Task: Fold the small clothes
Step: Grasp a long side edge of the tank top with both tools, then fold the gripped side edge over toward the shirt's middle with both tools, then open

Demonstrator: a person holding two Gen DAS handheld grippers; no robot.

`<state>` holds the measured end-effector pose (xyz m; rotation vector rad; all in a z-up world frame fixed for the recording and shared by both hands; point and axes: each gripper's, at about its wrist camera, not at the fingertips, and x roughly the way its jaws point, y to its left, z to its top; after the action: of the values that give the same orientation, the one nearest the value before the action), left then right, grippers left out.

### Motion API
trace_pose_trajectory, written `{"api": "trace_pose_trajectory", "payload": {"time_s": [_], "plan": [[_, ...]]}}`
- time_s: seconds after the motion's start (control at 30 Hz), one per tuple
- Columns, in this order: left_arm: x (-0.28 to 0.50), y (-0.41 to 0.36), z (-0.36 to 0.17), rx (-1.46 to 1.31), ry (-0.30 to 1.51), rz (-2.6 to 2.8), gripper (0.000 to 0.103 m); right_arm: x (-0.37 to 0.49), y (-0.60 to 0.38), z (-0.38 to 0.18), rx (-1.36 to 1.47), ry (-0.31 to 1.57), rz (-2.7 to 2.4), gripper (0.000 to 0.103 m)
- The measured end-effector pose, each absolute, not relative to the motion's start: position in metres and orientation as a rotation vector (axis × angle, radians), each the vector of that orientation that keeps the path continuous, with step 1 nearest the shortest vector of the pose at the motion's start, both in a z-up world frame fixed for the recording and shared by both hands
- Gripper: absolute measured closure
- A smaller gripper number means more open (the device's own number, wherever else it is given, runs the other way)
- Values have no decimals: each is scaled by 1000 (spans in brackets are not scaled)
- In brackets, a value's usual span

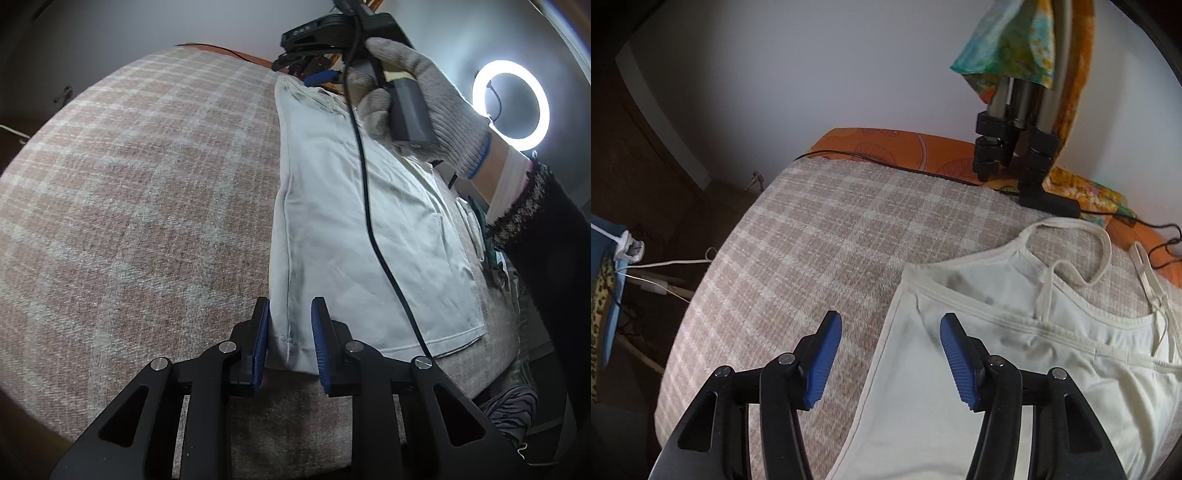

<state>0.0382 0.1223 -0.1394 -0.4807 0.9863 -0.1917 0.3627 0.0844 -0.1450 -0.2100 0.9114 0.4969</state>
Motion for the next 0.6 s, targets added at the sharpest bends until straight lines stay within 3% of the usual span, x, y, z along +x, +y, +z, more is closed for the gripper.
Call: {"api": "trace_pose_trajectory", "payload": {"time_s": [0.3,0.5,0.6], "plan": [[37,123,-141,-516,969,-233,97,381,107,-160,-306,949,438,59],[38,113,-135,-485,941,-265,98,391,115,-162,-359,957,393,64],[39,109,-130,-470,926,-282,99,396,120,-167,-387,969,369,73]]}}
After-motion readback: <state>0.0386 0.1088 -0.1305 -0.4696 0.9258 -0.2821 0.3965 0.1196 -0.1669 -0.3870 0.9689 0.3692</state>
